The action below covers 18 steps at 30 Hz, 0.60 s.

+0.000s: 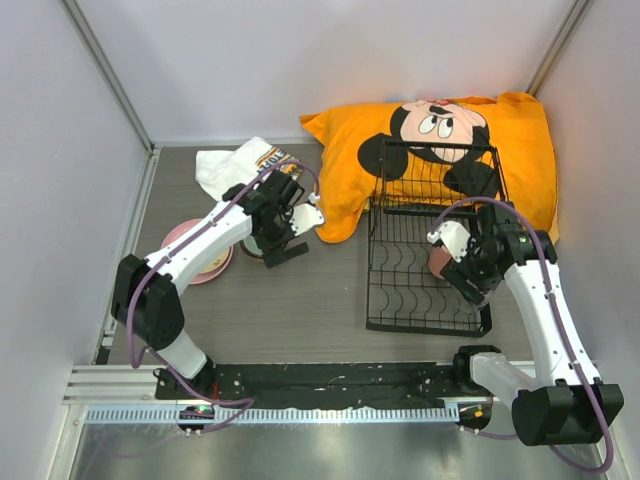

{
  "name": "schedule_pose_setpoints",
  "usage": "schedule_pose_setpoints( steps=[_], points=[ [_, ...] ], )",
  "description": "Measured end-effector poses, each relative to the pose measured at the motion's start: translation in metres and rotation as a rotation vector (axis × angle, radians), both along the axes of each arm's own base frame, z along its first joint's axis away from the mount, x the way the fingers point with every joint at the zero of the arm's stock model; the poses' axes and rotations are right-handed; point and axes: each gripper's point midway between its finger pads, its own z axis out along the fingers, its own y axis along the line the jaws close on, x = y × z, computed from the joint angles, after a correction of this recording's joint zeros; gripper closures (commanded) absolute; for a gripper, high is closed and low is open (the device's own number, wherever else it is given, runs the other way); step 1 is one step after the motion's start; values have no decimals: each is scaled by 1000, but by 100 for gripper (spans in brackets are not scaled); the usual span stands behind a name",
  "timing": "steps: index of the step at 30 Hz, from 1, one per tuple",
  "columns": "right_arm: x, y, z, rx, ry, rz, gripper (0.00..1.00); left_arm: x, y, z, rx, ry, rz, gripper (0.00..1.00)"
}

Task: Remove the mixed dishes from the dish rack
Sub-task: Pick up the cup from the dish rack.

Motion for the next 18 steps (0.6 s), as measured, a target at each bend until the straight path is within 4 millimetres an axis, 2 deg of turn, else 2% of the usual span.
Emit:
schedule_pose_setpoints(
  steps=[3, 8, 13, 18],
  points=[
    [5, 4, 17, 22, -41, 7, 50, -1, -9, 3, -51, 12, 3, 0],
    [9, 17, 43, 93, -119, 24, 51, -4, -33, 22, -203, 7, 15, 0],
    [8, 37, 61, 201, -164, 41, 50, -11, -66, 54, -431, 5, 32, 0],
    [17, 60, 79, 340, -221, 36, 52, -15, -101, 88, -667, 22, 41, 0]
  ],
)
